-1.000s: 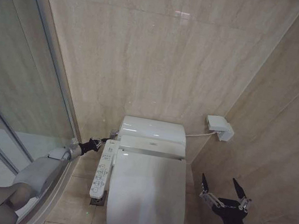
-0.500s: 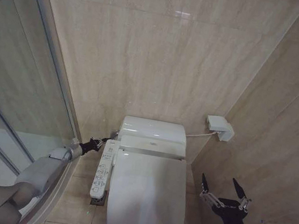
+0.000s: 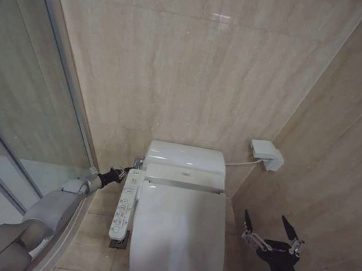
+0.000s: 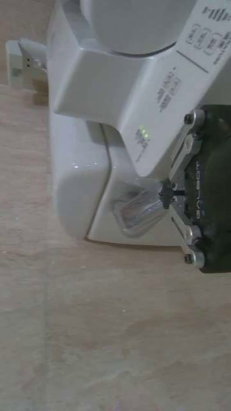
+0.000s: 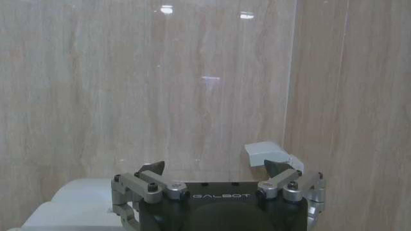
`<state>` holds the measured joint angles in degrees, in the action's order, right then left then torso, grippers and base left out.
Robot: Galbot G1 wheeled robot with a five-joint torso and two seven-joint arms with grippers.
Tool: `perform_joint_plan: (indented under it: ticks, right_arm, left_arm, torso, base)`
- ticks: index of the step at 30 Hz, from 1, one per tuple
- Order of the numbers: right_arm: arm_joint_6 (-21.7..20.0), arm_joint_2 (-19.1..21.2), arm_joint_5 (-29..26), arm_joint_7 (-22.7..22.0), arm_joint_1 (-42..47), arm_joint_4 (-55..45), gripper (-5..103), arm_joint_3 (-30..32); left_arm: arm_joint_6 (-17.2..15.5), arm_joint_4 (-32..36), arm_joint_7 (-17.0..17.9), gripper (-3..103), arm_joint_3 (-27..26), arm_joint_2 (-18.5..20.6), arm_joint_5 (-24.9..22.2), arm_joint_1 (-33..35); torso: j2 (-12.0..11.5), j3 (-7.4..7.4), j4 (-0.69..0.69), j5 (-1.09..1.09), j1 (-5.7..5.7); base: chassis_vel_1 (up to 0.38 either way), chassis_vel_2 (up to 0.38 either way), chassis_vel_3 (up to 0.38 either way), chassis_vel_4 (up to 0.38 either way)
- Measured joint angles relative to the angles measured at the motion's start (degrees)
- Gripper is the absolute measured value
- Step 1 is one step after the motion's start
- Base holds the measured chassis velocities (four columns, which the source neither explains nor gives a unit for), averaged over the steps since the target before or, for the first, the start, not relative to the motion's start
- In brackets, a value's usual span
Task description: Open the toilet lid, clean the toilet bowl with a toilet brush, close the toilet lid, and flush.
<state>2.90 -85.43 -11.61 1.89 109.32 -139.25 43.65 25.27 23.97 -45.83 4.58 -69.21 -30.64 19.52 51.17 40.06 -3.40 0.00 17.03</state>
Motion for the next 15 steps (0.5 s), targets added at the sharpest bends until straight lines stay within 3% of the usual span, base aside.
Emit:
perform_joint_plan:
  ticks: [15]
  right_arm:
    - [0.00,0.00,0.00,0.00,0.00,0.00,100,0.00]
  left_arm:
    - [-1.39,-1.28,1.08,0,-1.06,-0.95,0.24,-0.44]
  torso:
    - [0.00,0.00,-0.02,0.00,0.00]
  base:
    - [0.000,0.000,0.000,0.000]
